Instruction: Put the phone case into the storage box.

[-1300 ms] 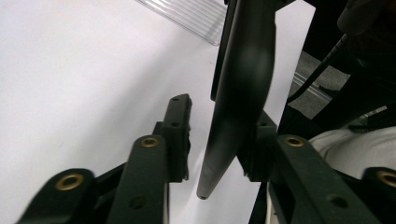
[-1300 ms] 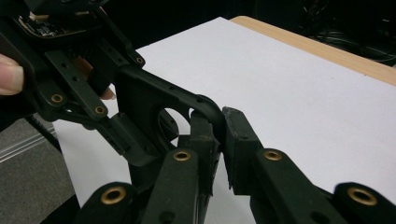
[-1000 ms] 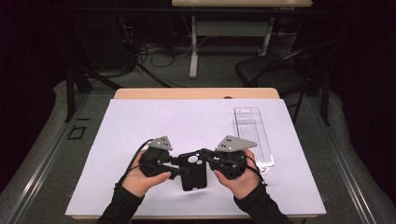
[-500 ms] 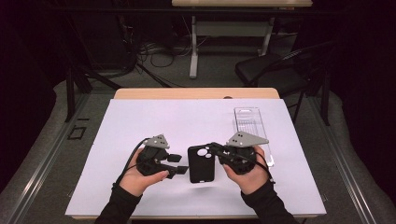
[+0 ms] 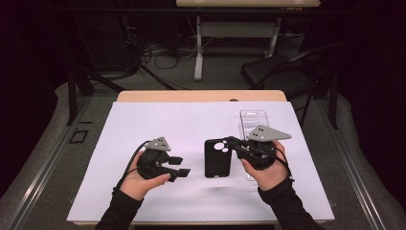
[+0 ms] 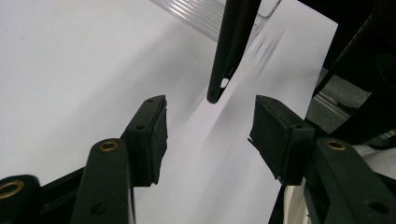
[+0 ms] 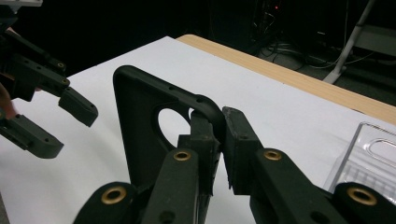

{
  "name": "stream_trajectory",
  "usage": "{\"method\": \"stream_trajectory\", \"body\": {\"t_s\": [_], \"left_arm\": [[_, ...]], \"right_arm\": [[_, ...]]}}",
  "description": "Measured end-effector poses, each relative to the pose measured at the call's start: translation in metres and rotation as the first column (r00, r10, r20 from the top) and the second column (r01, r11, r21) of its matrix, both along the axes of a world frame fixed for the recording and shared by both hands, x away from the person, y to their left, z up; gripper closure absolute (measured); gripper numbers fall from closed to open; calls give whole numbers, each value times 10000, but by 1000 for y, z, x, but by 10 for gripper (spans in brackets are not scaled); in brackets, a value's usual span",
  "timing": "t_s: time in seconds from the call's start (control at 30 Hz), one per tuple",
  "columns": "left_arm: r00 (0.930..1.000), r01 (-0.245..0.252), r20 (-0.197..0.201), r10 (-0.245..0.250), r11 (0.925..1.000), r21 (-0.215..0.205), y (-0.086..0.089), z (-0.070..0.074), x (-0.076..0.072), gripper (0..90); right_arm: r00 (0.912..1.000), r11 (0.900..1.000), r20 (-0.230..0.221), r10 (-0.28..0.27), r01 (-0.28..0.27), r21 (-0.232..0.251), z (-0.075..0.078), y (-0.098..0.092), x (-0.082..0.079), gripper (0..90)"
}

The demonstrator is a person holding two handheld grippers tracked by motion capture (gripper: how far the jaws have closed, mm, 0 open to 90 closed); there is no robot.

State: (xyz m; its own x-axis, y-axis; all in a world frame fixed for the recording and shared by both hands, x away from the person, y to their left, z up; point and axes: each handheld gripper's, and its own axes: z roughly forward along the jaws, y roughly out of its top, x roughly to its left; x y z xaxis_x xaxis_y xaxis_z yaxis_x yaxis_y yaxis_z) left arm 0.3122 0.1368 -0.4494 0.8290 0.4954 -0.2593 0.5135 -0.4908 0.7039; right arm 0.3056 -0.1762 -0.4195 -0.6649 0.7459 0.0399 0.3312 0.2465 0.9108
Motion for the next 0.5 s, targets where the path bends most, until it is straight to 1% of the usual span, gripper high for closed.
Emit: {"method": "stream_trajectory", "body": {"t_s": [0.03, 0.1, 0.13, 0.17, 0.2, 0.23, 0.3, 0.33, 0.5], "left_arm": [[10000, -38, -50, 38, 10000, 14, 1, 0, 0, 436], [9999, -123, 47, 122, 9999, 57, 2, 0, 1, 430], [9999, -168, 10, 168, 9998, 71, 3, 0, 2, 410], [9995, -294, -96, 294, 9996, 39, 4, -1, 3, 366], [9995, -294, -96, 294, 9996, 39, 4, -1, 3, 360], [9993, -356, -84, 356, 9994, 39, 5, -2, 4, 356], [9992, -409, -37, 409, 9991, 66, 7, -2, 5, 337], [9992, -409, -37, 409, 9991, 66, 7, -2, 5, 335], [9988, -496, -1, 496, 9988, -24, 11, -2, 6, 333]], "right_arm": [[10000, 10000, -25, 3, -3, -33, 1, -2, 2, 833], [10000, 9999, -48, -64, 63, -114, 5, -6, 6, 833], [10000, 9998, -10, -57, 57, -175, 6, -7, 8, 834], [10000, 9999, -79, -41, 40, -107, 10, -11, 12, 834], [10000, 9999, -79, -41, 40, -107, 10, -11, 12, 834], [9998, 10000, -195, 53, -54, -34, 12, -14, 17, 834], [9995, 9998, -237, 213, -213, 4, 15, -17, 21, 834], [9994, 9998, -289, 209, -209, 5, 16, -19, 23, 834], [9993, 9996, -241, 269, -269, -10, 21, -24, 30, 834]]}}
